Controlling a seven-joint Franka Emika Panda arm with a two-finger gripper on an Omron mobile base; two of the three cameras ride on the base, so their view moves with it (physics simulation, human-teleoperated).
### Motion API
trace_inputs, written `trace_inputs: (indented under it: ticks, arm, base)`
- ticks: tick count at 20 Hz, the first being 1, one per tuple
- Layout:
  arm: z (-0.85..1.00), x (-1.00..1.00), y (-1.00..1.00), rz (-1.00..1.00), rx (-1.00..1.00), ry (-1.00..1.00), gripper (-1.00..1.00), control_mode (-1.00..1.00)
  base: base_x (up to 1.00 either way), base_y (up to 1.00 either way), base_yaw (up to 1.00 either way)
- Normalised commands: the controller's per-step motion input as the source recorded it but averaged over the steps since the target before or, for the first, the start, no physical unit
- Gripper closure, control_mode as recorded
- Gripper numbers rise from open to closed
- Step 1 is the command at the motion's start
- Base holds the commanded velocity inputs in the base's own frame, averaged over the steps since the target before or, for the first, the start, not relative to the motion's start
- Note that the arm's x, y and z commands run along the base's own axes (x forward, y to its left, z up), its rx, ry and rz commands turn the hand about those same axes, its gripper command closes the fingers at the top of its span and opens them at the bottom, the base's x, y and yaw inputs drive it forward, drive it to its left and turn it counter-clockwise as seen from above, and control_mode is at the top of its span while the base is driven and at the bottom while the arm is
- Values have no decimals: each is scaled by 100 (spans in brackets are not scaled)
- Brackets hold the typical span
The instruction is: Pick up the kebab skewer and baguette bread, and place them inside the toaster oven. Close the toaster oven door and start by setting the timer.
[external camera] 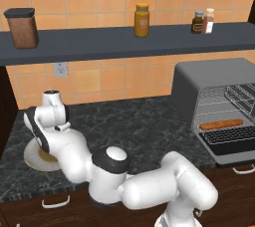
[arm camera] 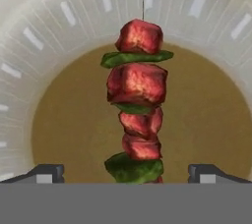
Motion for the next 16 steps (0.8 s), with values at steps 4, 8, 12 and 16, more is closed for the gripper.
trace_inputs:
  ticks: [4,8,12,16]
  arm:
    - [-32,-5,0,-1,0,0,-100,-100]
    - [-19,-1,2,-3,0,0,-100,-100]
    - [-20,-7,5,-3,0,0,100,-100]
    - [-12,-21,-2,-4,0,0,100,-100]
  base:
    - [0,0,0]
    - [0,0,0]
    - [0,0,0]
    - [0,0,0]
